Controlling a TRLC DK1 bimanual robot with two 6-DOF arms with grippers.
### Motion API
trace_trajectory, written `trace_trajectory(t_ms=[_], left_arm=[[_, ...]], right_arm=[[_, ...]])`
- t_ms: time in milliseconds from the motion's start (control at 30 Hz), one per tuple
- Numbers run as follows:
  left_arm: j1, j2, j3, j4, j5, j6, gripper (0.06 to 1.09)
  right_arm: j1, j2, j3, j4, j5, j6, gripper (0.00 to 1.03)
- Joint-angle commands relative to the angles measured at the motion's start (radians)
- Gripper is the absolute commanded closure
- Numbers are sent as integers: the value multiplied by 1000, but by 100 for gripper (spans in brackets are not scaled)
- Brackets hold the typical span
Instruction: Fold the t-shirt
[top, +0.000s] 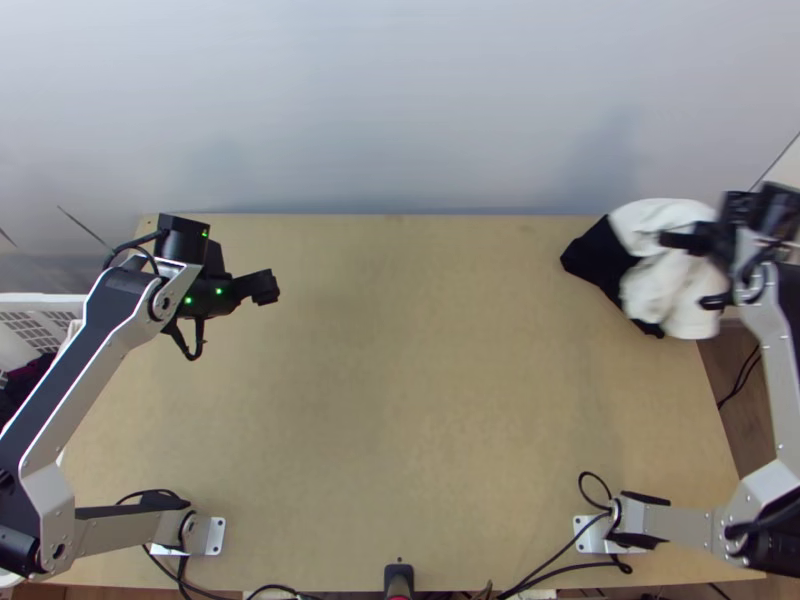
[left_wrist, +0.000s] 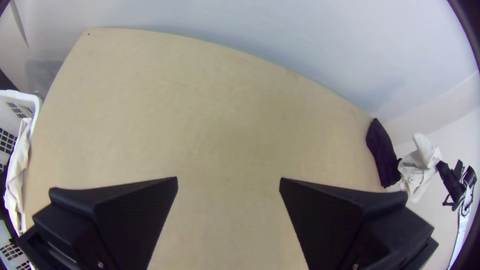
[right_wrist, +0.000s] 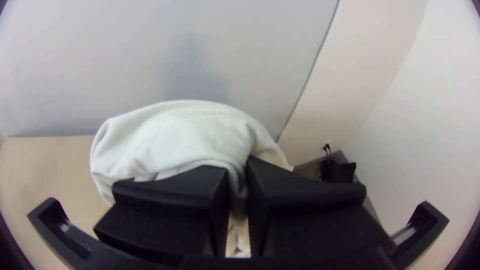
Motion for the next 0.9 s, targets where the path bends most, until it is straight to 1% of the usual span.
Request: trace_trajectory(t_ms=[0,67,200,267,333,400,567,700,867], left_arm=[[23,-12,-35,2,1,31,10],[35,-13,-38,2,1,40,10],[50,-12,-43,2,1,53,10],[52,-12,-47,2,1,54,10],[53,-12,-49,2,1,53,10],[61,-12,-47,2,1,53,10],[98,-24,-56,-1,1,63,10],[142,-41,-84,1,1,86,10],[176,-50,-104,1,1,97,10]], right_arm=[[-271,99,68,25,-105,-121,100],[-309,139,95,27,-114,-150,100],[-355,232,98,127,-117,-174,100],[-351,283,98,170,-117,-173,100],[-322,327,89,200,-117,-160,100],[-273,378,86,203,-105,-140,100],[-132,484,97,231,-36,-55,100],[-30,559,177,234,6,47,100],[50,619,279,206,40,122,100]])
